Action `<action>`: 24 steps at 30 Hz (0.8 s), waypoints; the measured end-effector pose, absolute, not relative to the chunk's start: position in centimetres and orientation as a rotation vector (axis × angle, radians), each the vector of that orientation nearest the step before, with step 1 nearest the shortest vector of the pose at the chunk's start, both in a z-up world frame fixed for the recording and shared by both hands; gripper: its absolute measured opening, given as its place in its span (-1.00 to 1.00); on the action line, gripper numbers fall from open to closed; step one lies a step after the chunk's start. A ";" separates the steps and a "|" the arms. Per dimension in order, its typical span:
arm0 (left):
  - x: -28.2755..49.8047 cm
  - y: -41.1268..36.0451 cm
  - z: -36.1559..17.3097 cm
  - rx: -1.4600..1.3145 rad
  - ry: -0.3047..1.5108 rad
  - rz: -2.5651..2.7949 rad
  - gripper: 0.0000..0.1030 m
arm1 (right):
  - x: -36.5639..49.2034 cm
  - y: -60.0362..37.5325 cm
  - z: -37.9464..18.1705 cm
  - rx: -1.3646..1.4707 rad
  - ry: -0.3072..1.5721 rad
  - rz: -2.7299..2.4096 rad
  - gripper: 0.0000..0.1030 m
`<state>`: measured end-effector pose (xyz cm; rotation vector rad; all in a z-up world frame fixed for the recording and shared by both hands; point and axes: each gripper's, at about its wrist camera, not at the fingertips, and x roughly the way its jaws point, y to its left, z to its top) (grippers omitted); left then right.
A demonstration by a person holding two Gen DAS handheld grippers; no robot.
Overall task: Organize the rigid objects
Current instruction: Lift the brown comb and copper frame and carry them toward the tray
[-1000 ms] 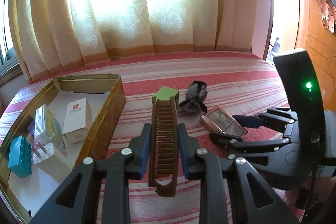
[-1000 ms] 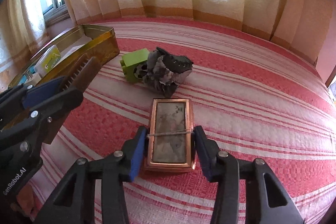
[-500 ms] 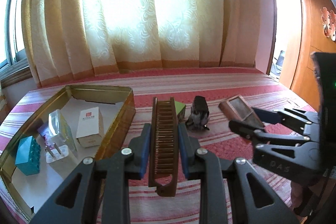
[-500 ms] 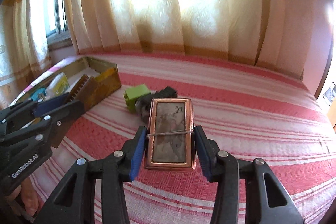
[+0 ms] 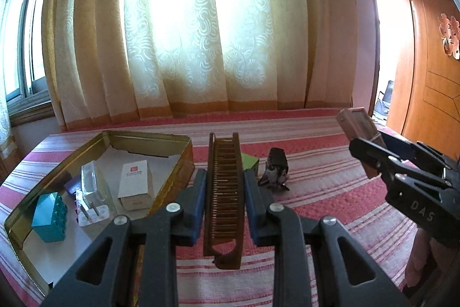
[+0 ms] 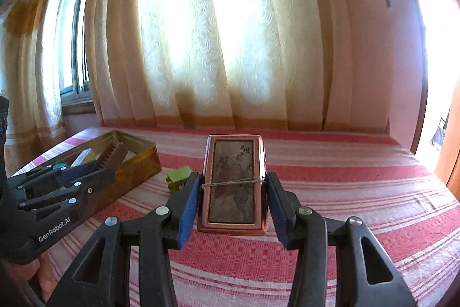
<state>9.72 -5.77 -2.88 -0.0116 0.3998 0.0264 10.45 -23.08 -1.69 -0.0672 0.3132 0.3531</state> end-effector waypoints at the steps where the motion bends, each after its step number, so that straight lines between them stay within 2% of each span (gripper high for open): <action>1: 9.6 -5.8 -2.8 -0.010 0.394 0.028 -0.54 | 10.2 -23.1 -1.6 -0.067 0.296 0.352 -0.06; 6: 9.1 -5.9 -2.6 -0.006 0.364 0.035 -0.54 | 9.1 -23.1 -1.3 -0.066 0.230 0.344 -0.06; 24: 8.3 -5.4 -2.5 -0.011 0.331 0.054 -0.54 | 8.9 -22.6 -1.3 -0.057 0.232 0.361 -0.06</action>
